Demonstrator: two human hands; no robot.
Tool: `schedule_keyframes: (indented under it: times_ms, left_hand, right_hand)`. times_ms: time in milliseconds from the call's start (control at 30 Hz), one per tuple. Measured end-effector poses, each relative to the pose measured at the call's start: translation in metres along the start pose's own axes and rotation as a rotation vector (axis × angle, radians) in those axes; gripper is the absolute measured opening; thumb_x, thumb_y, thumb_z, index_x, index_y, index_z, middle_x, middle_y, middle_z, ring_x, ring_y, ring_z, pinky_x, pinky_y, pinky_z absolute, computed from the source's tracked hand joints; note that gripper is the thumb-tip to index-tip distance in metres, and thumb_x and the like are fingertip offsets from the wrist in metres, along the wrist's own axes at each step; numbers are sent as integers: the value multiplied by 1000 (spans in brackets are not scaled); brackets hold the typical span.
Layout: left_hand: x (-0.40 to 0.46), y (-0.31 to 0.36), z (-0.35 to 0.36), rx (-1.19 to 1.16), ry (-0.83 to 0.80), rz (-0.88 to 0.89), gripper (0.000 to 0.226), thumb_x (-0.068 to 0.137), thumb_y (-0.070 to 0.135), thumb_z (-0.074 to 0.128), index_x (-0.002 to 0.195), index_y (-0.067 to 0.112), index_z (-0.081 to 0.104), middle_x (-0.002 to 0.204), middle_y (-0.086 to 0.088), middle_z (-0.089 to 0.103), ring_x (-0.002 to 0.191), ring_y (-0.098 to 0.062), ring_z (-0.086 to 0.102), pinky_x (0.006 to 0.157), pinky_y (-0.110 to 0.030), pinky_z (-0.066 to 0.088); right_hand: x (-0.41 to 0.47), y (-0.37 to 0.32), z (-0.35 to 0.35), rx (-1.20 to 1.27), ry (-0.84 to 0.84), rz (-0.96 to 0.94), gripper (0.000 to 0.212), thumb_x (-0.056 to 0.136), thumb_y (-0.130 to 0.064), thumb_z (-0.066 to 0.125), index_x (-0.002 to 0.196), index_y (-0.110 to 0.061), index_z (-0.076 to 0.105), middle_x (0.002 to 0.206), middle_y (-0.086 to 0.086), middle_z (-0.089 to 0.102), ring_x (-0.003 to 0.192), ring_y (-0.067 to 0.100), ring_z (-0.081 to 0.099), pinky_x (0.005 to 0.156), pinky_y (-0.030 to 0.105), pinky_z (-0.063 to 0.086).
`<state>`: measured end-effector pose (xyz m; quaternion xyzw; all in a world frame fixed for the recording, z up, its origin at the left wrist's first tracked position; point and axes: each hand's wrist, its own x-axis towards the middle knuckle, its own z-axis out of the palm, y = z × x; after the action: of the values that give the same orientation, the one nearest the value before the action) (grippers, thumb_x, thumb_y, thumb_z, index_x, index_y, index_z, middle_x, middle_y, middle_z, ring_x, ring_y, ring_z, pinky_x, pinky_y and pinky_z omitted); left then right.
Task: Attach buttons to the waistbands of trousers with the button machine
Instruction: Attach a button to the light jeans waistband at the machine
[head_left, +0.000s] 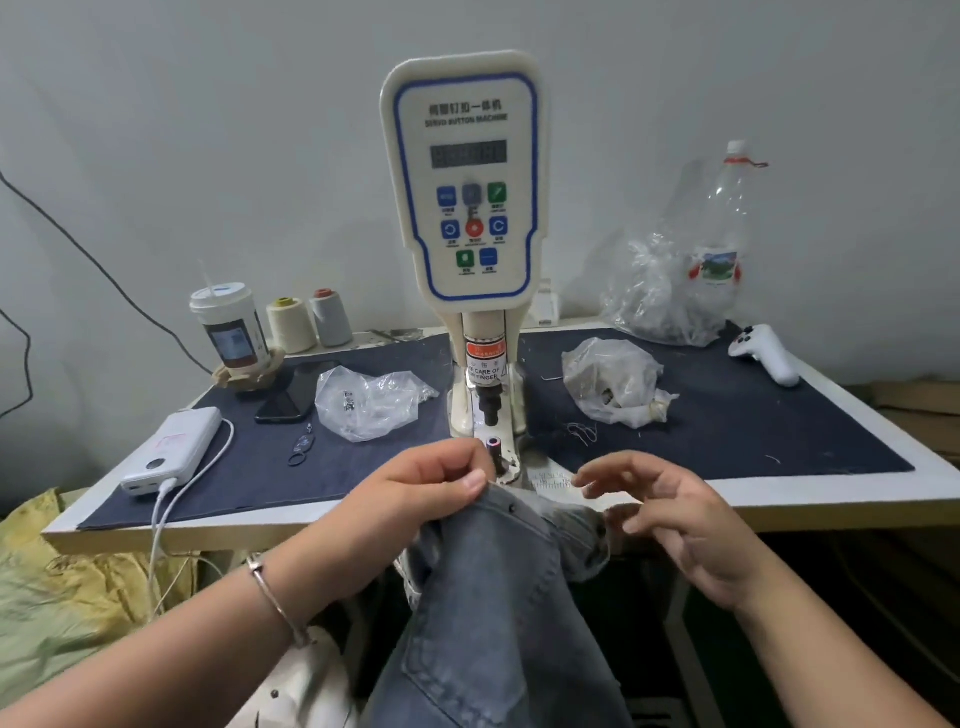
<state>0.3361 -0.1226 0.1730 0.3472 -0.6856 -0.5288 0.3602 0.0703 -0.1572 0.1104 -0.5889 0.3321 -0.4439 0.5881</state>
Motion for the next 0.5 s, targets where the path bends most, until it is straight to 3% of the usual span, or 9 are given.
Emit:
schedule_keyframes:
  times_ms: [67, 167, 267, 367, 433, 500]
  left_hand:
    - [-4, 15, 0, -17, -30, 23, 19, 90, 25, 58, 75, 16, 53, 70, 1, 45, 62, -9, 41, 56, -18, 35]
    - [-10, 34, -1, -50, -38, 48, 20, 83, 32, 63, 74, 16, 55, 75, -9, 43, 66, -16, 41, 58, -30, 30]
    - [-18, 49, -6, -44, -34, 72, 19, 80, 29, 63, 73, 13, 55, 76, -13, 39, 66, -23, 36, 60, -34, 27]
    - [-30, 53, -23, -10, 13, 56, 17, 78, 22, 65, 71, 11, 53, 77, -13, 37, 66, -23, 32, 59, -32, 27]
    - [-43, 49, -39, 18, 49, 6, 21, 80, 22, 59, 71, 7, 48, 77, -12, 37, 66, -17, 37, 56, -22, 35]
    - [-56, 40, -56, 130, 73, -67, 25, 82, 24, 58, 71, 6, 45, 74, -10, 39, 67, -15, 39, 58, -21, 37]
  right_hand:
    - [-10, 5, -2, -175, -58, 108, 67, 52, 3, 55, 116, -17, 65, 117, 6, 68, 108, 16, 63, 82, 24, 51]
    - [-17, 18, 13, -374, -182, 198, 63, 58, 7, 73, 112, -23, 62, 111, -4, 72, 106, 7, 65, 87, 22, 51]
    - [-20, 20, 29, -300, -119, 181, 38, 70, 12, 76, 100, -10, 72, 101, 2, 75, 97, 12, 68, 83, 25, 54]
    - [-18, 1, 26, -147, -36, 177, 35, 72, 23, 64, 98, 0, 71, 98, 13, 74, 90, 23, 68, 81, 32, 56]
    - [-16, -22, 24, -71, -82, 155, 33, 74, 17, 62, 103, 3, 67, 99, 15, 71, 90, 23, 66, 81, 31, 53]
    - [-14, -46, 27, -78, -139, 133, 23, 78, 6, 65, 98, -4, 71, 94, 9, 72, 84, 16, 65, 75, 21, 52]
